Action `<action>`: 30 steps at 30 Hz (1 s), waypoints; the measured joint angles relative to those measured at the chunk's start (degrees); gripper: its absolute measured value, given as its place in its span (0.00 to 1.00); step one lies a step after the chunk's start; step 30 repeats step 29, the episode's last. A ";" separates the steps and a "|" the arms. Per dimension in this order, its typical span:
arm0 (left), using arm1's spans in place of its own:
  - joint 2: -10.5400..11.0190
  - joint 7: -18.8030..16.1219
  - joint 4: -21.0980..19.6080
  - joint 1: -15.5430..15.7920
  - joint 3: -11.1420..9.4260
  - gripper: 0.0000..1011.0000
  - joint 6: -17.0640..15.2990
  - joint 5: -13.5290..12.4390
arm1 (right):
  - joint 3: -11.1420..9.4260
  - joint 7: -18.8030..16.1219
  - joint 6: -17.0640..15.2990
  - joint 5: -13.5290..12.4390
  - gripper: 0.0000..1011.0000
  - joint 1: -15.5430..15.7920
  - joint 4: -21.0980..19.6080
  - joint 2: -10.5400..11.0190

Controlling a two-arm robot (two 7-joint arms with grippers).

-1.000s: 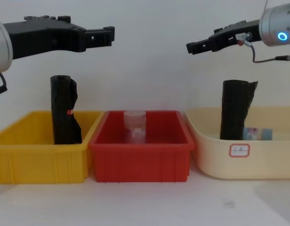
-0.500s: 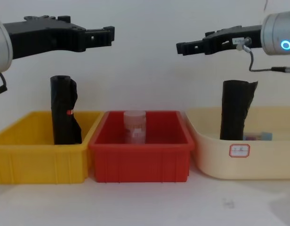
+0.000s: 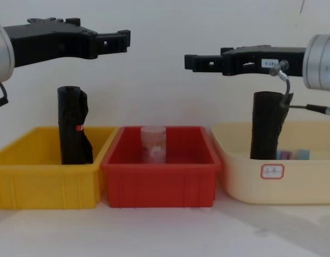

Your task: Pick up the garbage bag with the one hand and transfer it to the other hand.

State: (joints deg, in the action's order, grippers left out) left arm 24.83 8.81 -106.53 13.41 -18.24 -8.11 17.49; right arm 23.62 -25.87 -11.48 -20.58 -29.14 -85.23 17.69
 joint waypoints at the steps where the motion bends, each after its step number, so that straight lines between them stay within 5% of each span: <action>1: 0.00 0.00 0.00 0.00 0.00 0.99 0.00 0.00 | -0.05 -0.02 0.10 -0.21 0.99 0.45 -0.47 0.05; 12: 0.00 0.00 0.00 0.00 0.00 0.99 0.00 0.00 | -0.44 -0.17 0.77 -1.92 0.99 4.67 -4.72 0.40; 30: 0.00 0.00 0.00 0.00 0.00 0.99 0.00 0.00 | -0.62 -0.24 1.12 -2.78 0.99 6.70 -6.78 0.56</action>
